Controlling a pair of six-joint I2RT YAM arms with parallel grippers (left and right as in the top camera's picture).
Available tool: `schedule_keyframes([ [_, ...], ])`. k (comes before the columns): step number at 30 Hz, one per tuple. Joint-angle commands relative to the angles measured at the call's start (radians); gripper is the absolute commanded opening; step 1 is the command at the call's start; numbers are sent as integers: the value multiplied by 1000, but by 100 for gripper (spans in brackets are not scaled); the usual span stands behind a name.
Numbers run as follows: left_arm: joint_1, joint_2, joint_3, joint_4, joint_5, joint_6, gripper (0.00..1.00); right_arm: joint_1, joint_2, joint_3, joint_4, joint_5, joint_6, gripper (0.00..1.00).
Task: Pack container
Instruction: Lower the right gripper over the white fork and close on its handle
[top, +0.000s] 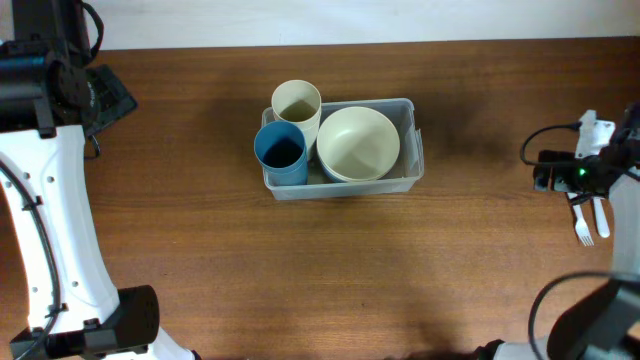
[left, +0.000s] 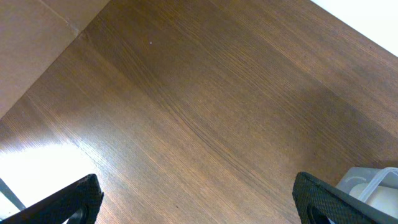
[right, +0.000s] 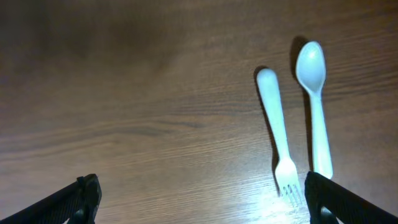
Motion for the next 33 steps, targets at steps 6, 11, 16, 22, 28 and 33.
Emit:
schedule_keyframes([
  [6, 3, -20, -10, -1, -14, -12, 100, -7, 118, -4, 32, 249, -69, 99],
  [11, 3, -20, -10, -1, -14, -12, 100, -40, 144, -4, 24, 264, -95, 99],
  [16, 3, -20, -10, -1, -14, -12, 100, -93, 147, -4, 26, 160, -150, 99],
  [22, 3, -20, -10, -1, -14, -12, 100, -158, 175, -4, 26, 11, -201, 99],
  [28, 3, -20, -10, -1, -14, -12, 100, -161, 246, -4, 42, 13, -231, 99],
  [33, 3, -20, -10, -1, -14, -12, 100, -162, 294, -4, 79, 13, -231, 99],
])
